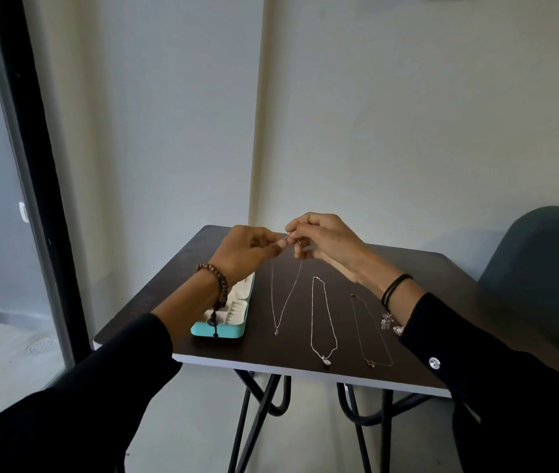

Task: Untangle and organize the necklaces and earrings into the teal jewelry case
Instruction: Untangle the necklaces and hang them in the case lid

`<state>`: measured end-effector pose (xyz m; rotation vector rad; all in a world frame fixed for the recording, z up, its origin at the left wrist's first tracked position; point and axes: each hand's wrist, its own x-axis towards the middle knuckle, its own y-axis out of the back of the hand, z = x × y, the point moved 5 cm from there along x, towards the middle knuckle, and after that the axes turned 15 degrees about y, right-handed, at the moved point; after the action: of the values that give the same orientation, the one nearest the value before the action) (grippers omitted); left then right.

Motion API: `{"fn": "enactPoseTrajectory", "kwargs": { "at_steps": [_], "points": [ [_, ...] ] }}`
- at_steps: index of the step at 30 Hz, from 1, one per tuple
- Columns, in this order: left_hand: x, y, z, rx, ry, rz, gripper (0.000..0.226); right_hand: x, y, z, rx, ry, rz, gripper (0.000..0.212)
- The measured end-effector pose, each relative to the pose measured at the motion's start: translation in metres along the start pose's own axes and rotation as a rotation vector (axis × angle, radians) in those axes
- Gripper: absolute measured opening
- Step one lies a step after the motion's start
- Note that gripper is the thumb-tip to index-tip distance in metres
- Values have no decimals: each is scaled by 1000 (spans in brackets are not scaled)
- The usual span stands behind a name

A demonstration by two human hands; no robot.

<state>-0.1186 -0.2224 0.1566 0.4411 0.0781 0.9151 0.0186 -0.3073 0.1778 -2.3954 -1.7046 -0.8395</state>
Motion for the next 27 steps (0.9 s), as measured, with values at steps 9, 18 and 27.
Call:
{"fn": "enactPoseTrajectory", "kwargs": {
  "at_steps": [9, 18, 27],
  "points": [
    [-17, 2, 11, -129, 36, -93, 25, -14, 7, -4, -72, 6, -42, 19],
    [-18, -3, 24, -272, -9, -112, 23, -20, 10, -14, -34, 87, 56, 16],
    [-19, -2, 27, -322, -10, 27, 19, -22, 2, -15, 218, 18, 23, 17]
  ]
}}
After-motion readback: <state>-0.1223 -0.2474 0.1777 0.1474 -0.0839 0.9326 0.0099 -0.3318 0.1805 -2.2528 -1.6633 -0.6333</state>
